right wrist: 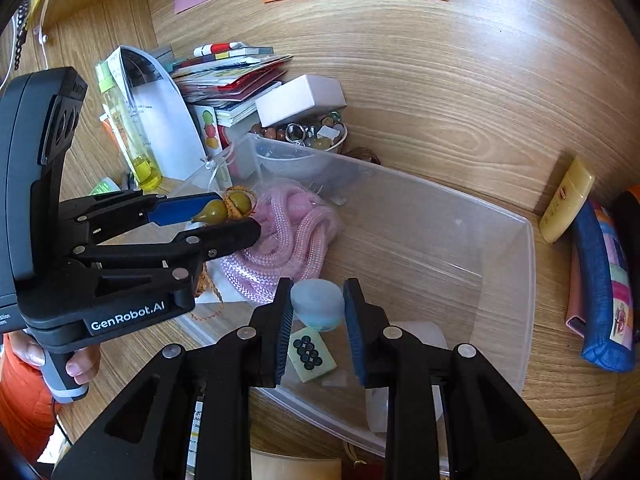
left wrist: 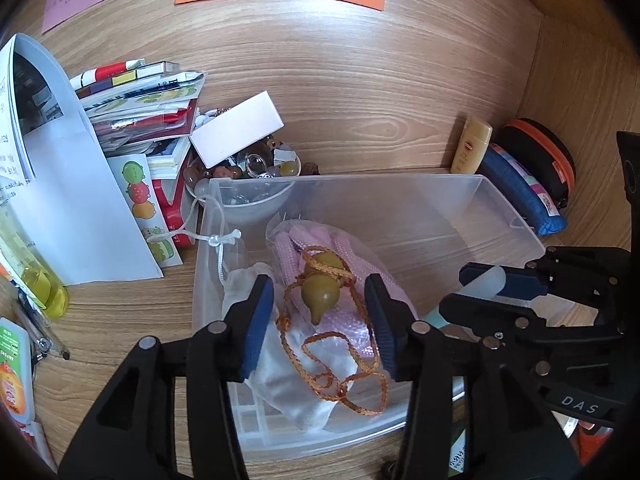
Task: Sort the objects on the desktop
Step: 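Open the left tool to drop the gourd while the right tool releases the blue bottle into the bin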
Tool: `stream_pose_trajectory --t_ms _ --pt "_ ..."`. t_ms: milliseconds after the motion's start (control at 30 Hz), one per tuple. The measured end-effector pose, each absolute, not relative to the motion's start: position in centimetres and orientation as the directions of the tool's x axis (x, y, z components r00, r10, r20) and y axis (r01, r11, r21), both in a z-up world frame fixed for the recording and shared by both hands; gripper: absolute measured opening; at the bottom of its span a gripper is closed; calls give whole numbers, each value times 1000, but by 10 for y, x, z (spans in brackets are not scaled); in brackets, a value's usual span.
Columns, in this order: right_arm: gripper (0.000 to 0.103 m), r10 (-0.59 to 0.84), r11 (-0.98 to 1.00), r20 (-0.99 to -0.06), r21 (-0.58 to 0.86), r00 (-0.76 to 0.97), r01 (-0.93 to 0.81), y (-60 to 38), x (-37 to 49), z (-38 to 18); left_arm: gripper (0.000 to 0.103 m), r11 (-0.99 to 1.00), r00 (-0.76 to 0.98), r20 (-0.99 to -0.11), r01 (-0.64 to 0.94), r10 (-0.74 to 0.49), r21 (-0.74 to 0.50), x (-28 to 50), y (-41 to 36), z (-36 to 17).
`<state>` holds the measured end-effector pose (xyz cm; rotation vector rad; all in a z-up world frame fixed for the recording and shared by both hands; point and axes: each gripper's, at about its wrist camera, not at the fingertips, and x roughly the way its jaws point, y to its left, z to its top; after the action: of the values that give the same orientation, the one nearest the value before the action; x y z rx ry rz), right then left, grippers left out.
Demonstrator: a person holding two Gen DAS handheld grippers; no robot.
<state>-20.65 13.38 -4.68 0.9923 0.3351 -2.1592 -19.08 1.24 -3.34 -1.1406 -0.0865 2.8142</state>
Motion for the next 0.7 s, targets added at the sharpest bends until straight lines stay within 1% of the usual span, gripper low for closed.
stream_pose_trajectory --t_ms 233,300,367,467,567,700 --pt "23 -505 -708 -733 50 -455 705 135 -205 -46 55 -994 -719 -686 -73 110 -83 -191 14 -33" --pt "25 -514 -707 -724 52 -461 705 134 -203 -45 58 -995 -728 -679 -62 102 -82 -190 12 -31" --pt "40 -528 -701 -713 60 -461 710 134 -200 -43 60 -994 -735 -670 -56 101 -88 -189 10 -29" --pt "52 -536 -707 -683 40 -497 706 136 -194 -37 64 -995 -746 -658 -50 98 -92 -186 8 -26" --pt "59 -535 -717 -658 22 -530 697 138 -191 -33 66 -996 -761 -643 -40 84 -82 -184 8 -23" --pt "62 -531 -731 -642 17 -554 682 142 -192 -28 68 -999 -787 -616 -2 31 -48 -181 7 -20"
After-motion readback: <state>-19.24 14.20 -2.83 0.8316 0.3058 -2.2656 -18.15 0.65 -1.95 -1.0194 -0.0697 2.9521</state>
